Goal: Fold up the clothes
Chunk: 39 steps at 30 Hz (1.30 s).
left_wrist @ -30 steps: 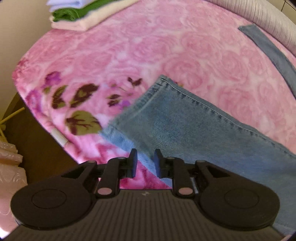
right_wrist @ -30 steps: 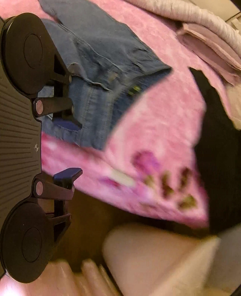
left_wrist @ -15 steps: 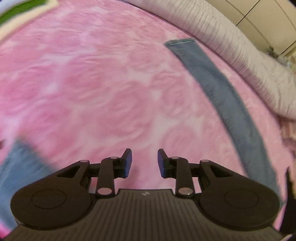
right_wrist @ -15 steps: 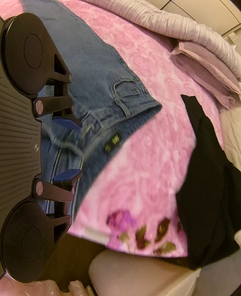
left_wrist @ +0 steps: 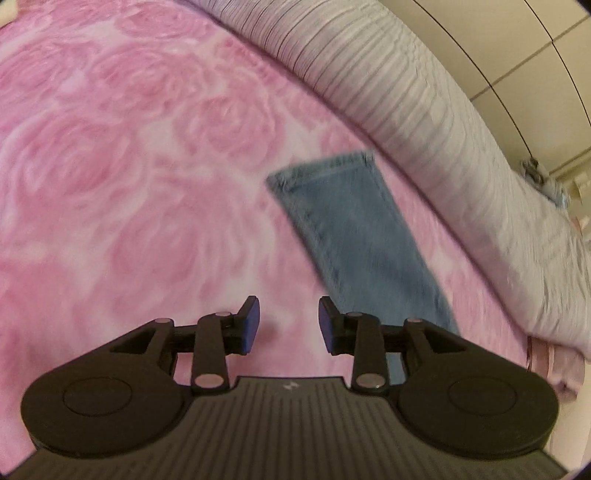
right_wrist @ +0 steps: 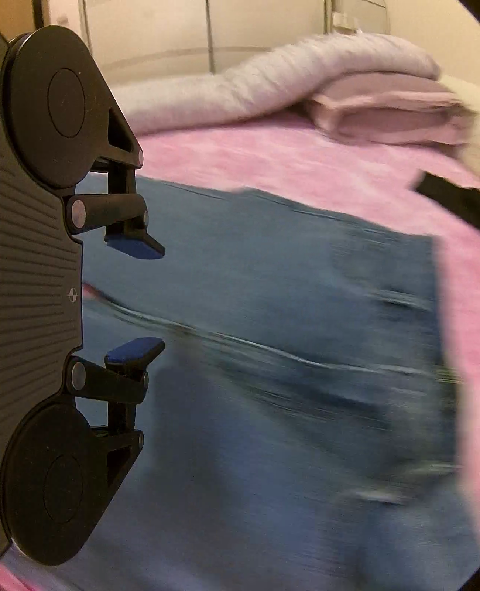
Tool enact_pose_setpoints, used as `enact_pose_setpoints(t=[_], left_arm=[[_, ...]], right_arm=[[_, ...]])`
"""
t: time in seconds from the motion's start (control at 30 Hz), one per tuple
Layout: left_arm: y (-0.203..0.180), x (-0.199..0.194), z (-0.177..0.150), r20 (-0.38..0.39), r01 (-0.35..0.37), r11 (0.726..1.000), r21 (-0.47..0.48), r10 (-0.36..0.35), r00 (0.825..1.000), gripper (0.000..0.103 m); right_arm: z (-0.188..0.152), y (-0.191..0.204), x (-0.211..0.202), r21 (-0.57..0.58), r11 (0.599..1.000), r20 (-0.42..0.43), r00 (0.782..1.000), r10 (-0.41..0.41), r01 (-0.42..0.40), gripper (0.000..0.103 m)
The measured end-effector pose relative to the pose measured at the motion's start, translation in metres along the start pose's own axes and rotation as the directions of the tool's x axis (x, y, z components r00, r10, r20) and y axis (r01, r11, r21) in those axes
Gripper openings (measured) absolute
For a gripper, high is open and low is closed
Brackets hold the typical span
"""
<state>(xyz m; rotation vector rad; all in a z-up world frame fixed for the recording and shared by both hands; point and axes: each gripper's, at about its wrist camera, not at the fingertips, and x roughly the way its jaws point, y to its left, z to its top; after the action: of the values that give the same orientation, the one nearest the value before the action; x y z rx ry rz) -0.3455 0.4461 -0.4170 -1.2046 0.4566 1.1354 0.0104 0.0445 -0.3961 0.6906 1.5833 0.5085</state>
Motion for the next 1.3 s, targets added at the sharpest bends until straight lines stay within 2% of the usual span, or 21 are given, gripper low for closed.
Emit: enact_pose_setpoints(t=[0.1,0.2,0.4,0.5,0.53,0.6,0.7,0.77,0.9,1.03,1.1,1.17,1.2,1.27,1.3], left_arm=[[-0.005,0.017,0.013,0.008,-0.007,0.999,-0.037,0.008,1.0,0.03],[-0.007,0.029,0.019,0.007,-0.004,0.998,-0.067,0.004,1.0,0.03],[-0.015,0.054,0.032,0.053,-0.008,0.996,-0.088,0.012,0.999,0.035],[-0.017,0.071,0.038,0.074,-0.032,0.995,-0.094,0.04,0.996,0.033],[-0.02,0.074,0.04,0.085,-0.042,0.997,-0.068,0.048,0.995,0.027],[-0.027,0.078,0.043,0.095,-0.066,0.998,0.015,0.064,0.993,0.002],[-0.033,0.064,0.04,0.145,-0.062,0.989,0.136,0.042,0.989,0.002],[-0.028,0.047,0.033,0.17,-0.069,0.983,0.17,0.04,0.985,0.002],[0.019,-0.005,0.029,0.202,-0.111,0.979,0.173,0.075,0.977,0.002],[0.088,-0.049,0.012,0.202,-0.193,0.969,0.151,0.161,0.966,0.004],[0.113,-0.055,-0.002,0.19,-0.227,0.962,0.154,0.197,0.962,0.005],[0.119,-0.05,-0.007,0.19,-0.238,0.954,0.182,0.203,0.96,0.007],[0.113,-0.048,-0.006,0.191,-0.258,0.945,0.199,0.22,0.957,0.007],[0.101,-0.049,-0.001,0.194,-0.288,0.931,0.225,0.247,0.95,0.007],[0.096,-0.058,0.001,0.204,-0.288,0.928,0.235,0.242,0.948,0.01]], right_arm=[[-0.039,0.004,0.035,0.055,0.998,-0.088,0.995,0.038,-0.033,0.052],[-0.058,0.006,0.065,0.112,0.994,-0.115,0.993,0.033,-0.021,0.052],[-0.049,0.024,0.099,0.065,0.998,-0.029,0.999,-0.024,0.026,0.051],[-0.049,0.032,0.113,0.036,0.997,-0.022,0.998,-0.065,0.065,0.05],[-0.05,0.034,0.115,0.018,0.997,-0.02,0.997,-0.081,0.081,0.037],[-0.053,0.039,0.116,-0.052,0.99,-0.019,0.991,-0.131,0.13,0.017],[-0.052,0.043,0.116,-0.126,0.981,-0.024,0.989,-0.148,0.144,0.012],[-0.052,0.049,0.116,-0.17,0.972,-0.03,0.985,-0.169,0.162,0.011],[-0.053,0.051,0.114,-0.239,0.953,-0.067,0.976,-0.206,0.184,0.01],[-0.056,0.042,0.111,-0.298,0.938,-0.122,0.967,-0.223,0.178,0.009],[-0.059,0.039,0.112,-0.343,0.924,-0.143,0.963,-0.229,0.169,0.009],[-0.061,0.039,0.114,-0.378,0.911,-0.135,0.964,-0.231,0.165,0.009],[-0.06,0.041,0.115,-0.392,0.905,-0.134,0.963,-0.235,0.166,0.01],[-0.058,0.048,0.114,-0.408,0.898,-0.152,0.958,-0.242,0.162,0.018],[-0.057,0.054,0.109,-0.42,0.894,-0.168,0.955,-0.245,0.156,0.026]])
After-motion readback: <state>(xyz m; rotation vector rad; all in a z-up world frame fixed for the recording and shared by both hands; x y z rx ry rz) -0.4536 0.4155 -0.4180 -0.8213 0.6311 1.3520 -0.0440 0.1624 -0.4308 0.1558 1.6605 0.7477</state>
